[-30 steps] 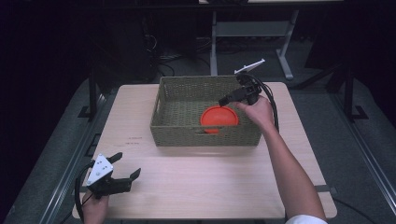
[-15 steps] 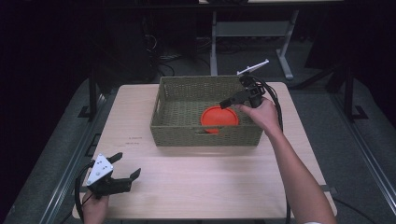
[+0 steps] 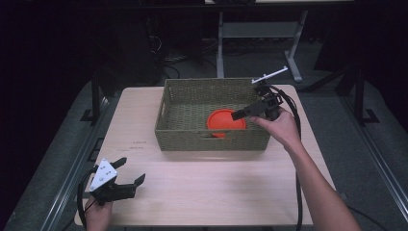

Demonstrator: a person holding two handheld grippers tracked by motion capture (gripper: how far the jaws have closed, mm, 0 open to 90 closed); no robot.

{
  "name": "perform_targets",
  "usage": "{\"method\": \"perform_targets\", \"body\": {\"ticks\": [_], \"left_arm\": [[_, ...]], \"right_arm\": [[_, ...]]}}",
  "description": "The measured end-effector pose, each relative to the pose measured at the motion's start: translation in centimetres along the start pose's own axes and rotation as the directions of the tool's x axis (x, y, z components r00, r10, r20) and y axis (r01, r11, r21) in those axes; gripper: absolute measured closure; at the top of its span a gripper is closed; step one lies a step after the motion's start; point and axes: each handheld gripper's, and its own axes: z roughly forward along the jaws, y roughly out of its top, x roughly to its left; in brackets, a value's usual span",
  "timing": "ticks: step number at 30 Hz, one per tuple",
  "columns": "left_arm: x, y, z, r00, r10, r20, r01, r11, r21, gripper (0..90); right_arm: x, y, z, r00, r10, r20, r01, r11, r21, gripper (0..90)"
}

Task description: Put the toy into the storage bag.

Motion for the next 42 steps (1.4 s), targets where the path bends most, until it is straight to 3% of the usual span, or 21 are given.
{"method": "perform_targets", "body": {"ticks": [11,21,42], "left_arm": [[0.0,0.0,0.0,1.0,-0.005,-0.001,0.005,1.0,0.0,12.8],[0.0,0.0,-0.1,1.0,-0.004,-0.004,0.004,1.0,0.0,12.9],[-0.1,-0.1,-0.1,1.0,-0.001,-0.001,0.001,1.0,0.005,12.9]], "right_arm": [[1.3,-2.9,-1.8,0.9988,-0.042,-0.024,0.042,0.999,-0.015,18.1],[1.8,-5.9,-2.2,0.9973,-0.059,-0.043,0.058,0.998,-0.026,18.1],[0.3,-11.6,-2.6,0.9982,-0.024,-0.056,0.021,0.999,-0.048,18.1]]}}
